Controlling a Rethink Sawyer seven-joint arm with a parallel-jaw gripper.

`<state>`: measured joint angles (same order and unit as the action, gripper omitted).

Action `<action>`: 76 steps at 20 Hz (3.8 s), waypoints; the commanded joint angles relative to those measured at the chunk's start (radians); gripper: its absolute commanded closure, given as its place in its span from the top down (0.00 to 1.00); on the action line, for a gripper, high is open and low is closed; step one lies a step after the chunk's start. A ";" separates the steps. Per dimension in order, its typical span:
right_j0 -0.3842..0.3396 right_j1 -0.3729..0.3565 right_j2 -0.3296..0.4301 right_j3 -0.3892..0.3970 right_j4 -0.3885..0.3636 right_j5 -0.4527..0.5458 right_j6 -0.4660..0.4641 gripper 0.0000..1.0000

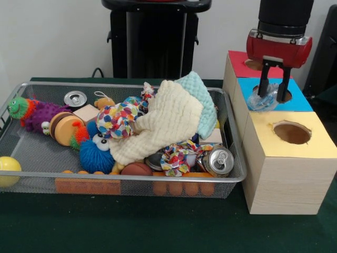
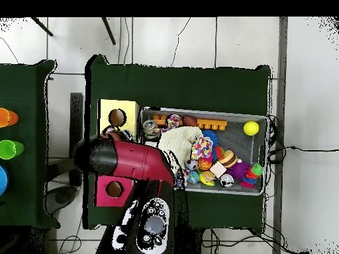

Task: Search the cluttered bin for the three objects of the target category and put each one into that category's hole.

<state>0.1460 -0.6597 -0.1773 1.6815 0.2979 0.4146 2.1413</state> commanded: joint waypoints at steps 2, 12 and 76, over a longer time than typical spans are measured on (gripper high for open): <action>-0.051 0.054 0.149 0.202 0.049 -0.072 0.168 0.00; -0.028 0.037 0.167 0.255 0.087 -0.108 0.195 0.00; 0.081 -0.015 0.055 0.403 0.124 -0.230 0.187 1.00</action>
<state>0.1815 -0.7294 -0.1040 2.0112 0.4175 0.0873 2.1413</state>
